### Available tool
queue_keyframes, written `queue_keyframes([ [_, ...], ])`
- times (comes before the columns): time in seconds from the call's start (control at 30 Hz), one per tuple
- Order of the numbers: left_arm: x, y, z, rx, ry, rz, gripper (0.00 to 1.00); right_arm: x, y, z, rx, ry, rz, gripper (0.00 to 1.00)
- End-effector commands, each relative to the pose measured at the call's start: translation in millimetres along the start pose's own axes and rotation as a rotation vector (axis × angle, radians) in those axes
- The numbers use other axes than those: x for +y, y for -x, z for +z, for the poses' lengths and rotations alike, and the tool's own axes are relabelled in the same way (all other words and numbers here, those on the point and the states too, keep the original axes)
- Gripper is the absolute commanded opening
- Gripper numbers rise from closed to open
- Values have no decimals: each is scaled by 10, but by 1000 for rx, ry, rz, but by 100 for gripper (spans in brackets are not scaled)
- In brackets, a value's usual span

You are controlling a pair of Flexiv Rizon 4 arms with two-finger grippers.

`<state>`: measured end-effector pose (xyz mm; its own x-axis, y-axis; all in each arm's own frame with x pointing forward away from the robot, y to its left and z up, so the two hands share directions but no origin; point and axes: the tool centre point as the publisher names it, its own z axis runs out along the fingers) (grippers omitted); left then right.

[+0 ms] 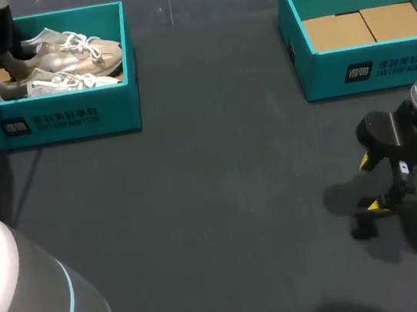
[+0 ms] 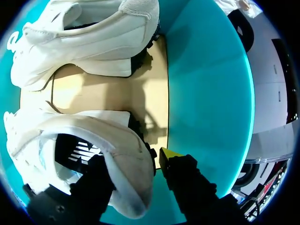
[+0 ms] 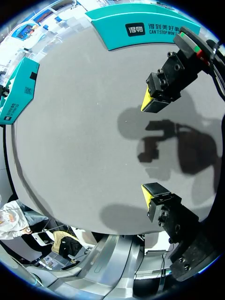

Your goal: Take the shoe out of the shoebox, open the shoe tongue, remove and reinsert the insole, then place the shoe into the shoebox

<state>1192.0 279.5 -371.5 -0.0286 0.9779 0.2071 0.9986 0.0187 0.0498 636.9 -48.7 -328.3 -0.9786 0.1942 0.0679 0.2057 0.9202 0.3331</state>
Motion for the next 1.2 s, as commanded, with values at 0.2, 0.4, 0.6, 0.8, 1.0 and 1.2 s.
queue_keyframes([
  [0.2,-18,-56,-330,-56,16,18,72,-10,-24,-6,-4,0,-1,100],
  [0.4,-106,-43,-644,-98,52,33,89,-10,-24,-6,-4,0,-1,100],
  [0.6,-274,-73,-997,-131,86,37,100,-10,-24,-6,-4,0,-1,100],
  [0.8,-572,-135,-1313,-159,82,35,100,-10,-24,-6,-4,0,-1,100],
  [1.0,-864,-196,-1457,-166,76,24,100,-10,-24,-6,-4,0,-1,100],
  [1.2,-1118,-225,-1479,-182,29,40,100,-10,-24,-6,-4,0,-1,100],
])
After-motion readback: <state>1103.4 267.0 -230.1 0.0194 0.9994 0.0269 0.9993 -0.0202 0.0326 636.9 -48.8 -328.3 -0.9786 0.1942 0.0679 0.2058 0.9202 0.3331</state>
